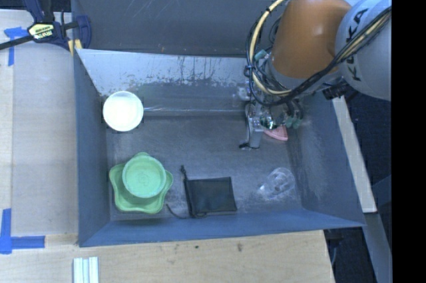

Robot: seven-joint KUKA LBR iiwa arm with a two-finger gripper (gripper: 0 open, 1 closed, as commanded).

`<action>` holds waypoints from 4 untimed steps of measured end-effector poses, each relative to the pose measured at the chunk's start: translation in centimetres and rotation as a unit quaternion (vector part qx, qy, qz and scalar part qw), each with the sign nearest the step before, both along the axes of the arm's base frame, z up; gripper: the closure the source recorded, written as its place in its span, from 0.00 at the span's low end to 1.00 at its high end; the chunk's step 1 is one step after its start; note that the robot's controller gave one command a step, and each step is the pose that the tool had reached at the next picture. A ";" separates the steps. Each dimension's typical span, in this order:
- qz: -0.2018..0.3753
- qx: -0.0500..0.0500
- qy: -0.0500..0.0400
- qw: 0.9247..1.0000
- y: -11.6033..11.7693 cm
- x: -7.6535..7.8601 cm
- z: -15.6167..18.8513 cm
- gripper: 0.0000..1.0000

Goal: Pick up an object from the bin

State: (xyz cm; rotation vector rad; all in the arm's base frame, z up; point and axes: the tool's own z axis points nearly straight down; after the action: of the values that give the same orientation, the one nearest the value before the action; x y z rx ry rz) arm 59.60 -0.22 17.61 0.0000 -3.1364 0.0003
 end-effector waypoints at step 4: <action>0.022 0.000 -0.003 1.000 5.1 -7.9 -7.2 0.00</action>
Offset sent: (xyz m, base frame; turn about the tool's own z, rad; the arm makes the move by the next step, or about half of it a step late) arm -0.0706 0.0530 -0.1061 -0.1063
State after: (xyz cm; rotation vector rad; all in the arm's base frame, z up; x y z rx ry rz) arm 51.69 4.88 10.43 0.0700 -3.1411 -0.0002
